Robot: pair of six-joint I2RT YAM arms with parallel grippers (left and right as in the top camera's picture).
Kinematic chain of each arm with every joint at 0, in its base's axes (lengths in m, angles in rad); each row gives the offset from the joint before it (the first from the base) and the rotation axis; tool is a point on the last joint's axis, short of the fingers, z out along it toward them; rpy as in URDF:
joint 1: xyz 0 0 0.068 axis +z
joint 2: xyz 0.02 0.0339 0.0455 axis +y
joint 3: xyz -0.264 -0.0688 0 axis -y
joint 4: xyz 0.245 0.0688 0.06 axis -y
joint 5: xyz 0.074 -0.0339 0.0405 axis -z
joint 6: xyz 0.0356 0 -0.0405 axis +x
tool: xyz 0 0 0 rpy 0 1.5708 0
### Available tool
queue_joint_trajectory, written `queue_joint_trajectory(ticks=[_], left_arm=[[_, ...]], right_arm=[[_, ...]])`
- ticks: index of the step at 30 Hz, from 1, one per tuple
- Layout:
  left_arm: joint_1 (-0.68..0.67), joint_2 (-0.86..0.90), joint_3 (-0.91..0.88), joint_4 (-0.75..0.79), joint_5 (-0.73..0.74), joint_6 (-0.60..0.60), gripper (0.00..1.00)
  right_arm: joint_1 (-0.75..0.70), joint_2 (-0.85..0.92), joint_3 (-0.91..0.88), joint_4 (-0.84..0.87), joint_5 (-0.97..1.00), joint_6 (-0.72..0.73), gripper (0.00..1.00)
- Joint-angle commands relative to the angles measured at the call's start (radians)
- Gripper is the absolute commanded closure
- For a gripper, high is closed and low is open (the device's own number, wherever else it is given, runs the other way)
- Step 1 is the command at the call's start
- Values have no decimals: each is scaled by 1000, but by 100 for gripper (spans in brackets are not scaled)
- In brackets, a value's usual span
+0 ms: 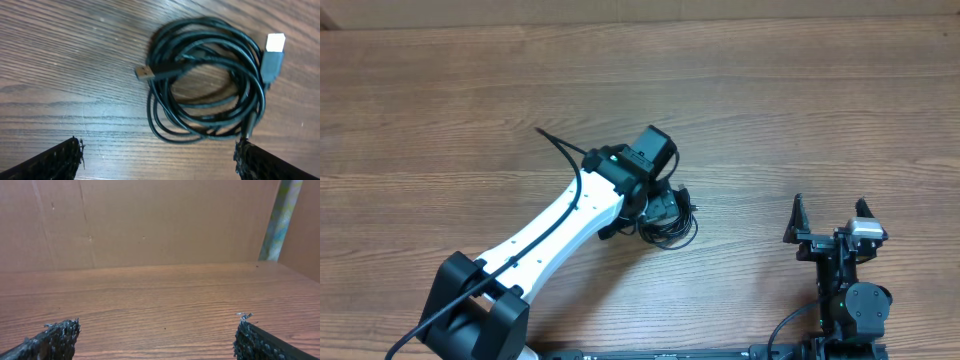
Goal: Untangle cables
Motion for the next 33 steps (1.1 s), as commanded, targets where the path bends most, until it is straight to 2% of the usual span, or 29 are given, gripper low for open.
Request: queue_joint_trajectory(ticks=[1,5,8,14,27,30,33], left_arm=[[-11,35,-11,3,-4,-53,1],[-37,87,-16,2,2,-53,2],[-42,132,-16,11,29,-55,7],[-25,201,-16,29,14,-110,9],[-13,216,-16,36,21,-51,55],[-13,217,-16,36,21,-48,64],[-13,217,-16,36,27,-48,66]], right_arm=[[2,-8,-10,4,5,2,0],[2,-8,-10,4,5,2,0],[2,-8,-10,4,5,2,0],[2,-8,-10,4,5,2,0],[2,-8,-10,4,5,2,0],[2,-8,-10,4,5,2,0],[2,-8,-10,4,5,2,0]])
